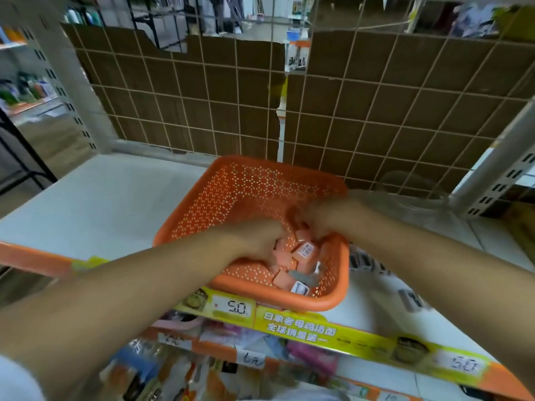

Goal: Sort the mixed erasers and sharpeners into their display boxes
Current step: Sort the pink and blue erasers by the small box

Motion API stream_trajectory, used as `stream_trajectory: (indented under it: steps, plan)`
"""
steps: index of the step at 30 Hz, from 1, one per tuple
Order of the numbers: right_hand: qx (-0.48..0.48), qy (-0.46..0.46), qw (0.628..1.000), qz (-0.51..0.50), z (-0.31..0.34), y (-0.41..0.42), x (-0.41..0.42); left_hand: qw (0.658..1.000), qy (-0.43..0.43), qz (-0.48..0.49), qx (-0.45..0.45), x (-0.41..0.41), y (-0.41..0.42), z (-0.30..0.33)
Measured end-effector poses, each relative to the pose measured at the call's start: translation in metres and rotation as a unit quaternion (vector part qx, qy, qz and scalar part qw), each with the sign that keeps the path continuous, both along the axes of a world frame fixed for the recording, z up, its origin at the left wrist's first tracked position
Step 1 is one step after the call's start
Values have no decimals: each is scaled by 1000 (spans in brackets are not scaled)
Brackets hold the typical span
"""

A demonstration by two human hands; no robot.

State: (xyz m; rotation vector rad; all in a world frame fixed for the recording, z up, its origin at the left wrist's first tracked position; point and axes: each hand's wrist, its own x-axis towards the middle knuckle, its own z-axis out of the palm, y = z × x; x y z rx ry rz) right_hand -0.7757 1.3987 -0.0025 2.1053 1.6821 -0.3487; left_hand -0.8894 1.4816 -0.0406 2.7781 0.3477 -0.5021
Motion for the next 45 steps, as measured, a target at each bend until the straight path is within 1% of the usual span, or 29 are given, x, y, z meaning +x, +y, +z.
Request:
stream_trajectory:
  steps: [2, 4, 7, 9, 13, 16, 21, 23, 27, 29, 33, 36, 39, 45]
  plan:
    - [-28, -32, 999, -10, -11, 3, 1, 999, -22, 23, -15, -1, 1, 1]
    - [-16, -38, 999, 0, -12, 4, -1, 999, -39, 34, -14, -3, 3, 1]
    - [14, 1, 1000, -17, -11, 2, 1, 995, -80, 53, -26, -9, 9, 4]
    - [42, 29, 998, -23, -9, 3, 2, 989, -121, 79, -40, -16, 11, 10]
    - [141, 116, 980, -77, 6, -4, 1, 957, -230, 141, -108, -34, 11, 26]
    - [244, 163, 952, -91, 22, -25, -5, 932, -298, 159, -131, -47, 4, 35]
    - [419, 192, 885, -62, 18, -73, -12, 887, -422, 140, -121, -64, -19, 39]
    - [464, 206, 860, -46, 11, -93, -8, 869, -460, 135, -123, -67, -33, 40]
    - [535, 236, 809, -64, 1, -138, 1, 837, -514, 139, -127, -62, -76, 41]
    - [545, 248, 797, -75, -2, -163, 11, 828, -526, 140, -134, -51, -104, 41]
    - [540, 259, 797, -82, -5, -220, 42, 815, -549, 153, -108, -15, -163, 36]
    - [530, 259, 804, -77, -5, -267, 73, 804, -561, 175, -92, 17, -212, 33]
    - [519, 247, 815, -77, -3, -312, 103, 794, -564, 193, -118, 47, -260, 33]
    - [527, 247, 809, -87, 1, -397, 145, 810, -533, 199, -139, 91, -330, 27]
